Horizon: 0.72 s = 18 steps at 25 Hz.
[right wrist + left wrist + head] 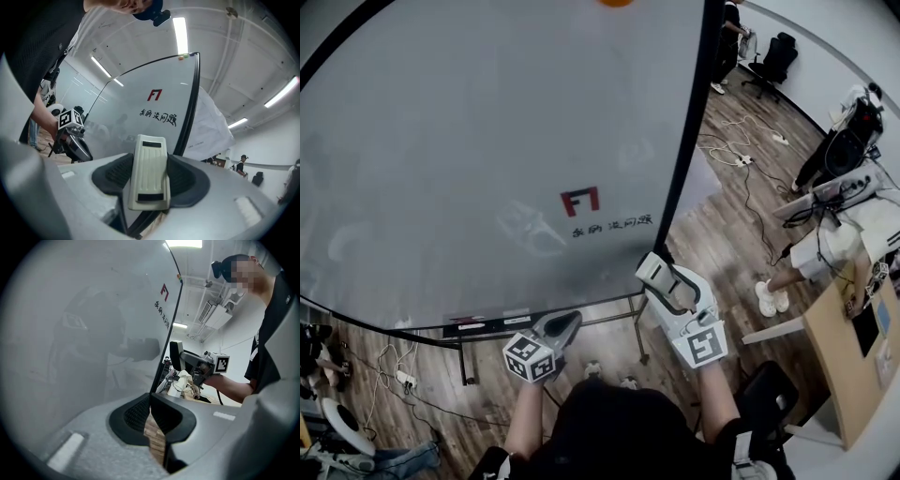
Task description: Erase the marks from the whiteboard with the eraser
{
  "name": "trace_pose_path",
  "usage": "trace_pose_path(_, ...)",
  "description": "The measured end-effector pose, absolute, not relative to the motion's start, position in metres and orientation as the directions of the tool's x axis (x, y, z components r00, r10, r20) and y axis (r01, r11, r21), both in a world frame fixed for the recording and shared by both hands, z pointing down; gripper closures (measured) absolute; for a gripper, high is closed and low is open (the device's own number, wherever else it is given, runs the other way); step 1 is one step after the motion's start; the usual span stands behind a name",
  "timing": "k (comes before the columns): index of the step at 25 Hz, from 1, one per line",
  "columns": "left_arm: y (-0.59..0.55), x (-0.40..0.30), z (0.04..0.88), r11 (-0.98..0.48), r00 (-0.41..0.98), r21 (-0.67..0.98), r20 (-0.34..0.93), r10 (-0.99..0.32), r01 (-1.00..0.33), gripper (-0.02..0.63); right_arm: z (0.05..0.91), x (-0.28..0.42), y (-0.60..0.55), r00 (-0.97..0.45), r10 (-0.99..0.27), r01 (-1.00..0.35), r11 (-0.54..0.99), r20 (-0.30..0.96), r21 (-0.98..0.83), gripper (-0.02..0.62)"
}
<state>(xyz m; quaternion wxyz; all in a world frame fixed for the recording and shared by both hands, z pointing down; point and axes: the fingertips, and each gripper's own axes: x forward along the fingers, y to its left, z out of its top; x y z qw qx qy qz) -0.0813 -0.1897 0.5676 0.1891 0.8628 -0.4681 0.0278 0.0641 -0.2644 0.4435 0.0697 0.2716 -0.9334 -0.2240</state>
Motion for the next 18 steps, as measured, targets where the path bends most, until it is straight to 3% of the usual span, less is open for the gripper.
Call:
trace_pose_path(9,-0.214,-0.083,0.554,-0.595,0.652,0.277,0.222,-0.725,-0.755,0.589,0.413,0.064,-0.279,-0.780,-0.625,-0.551,0.666,-0.028,0.502,0.357)
trace_pose_path(18,-0.224,-0.090,0.560,-0.649,0.697,0.255,0.241,-0.675,-0.717,0.589,0.376,0.069,-0.296,-0.672,-0.715,-0.727,0.584,-0.195,0.361,0.357)
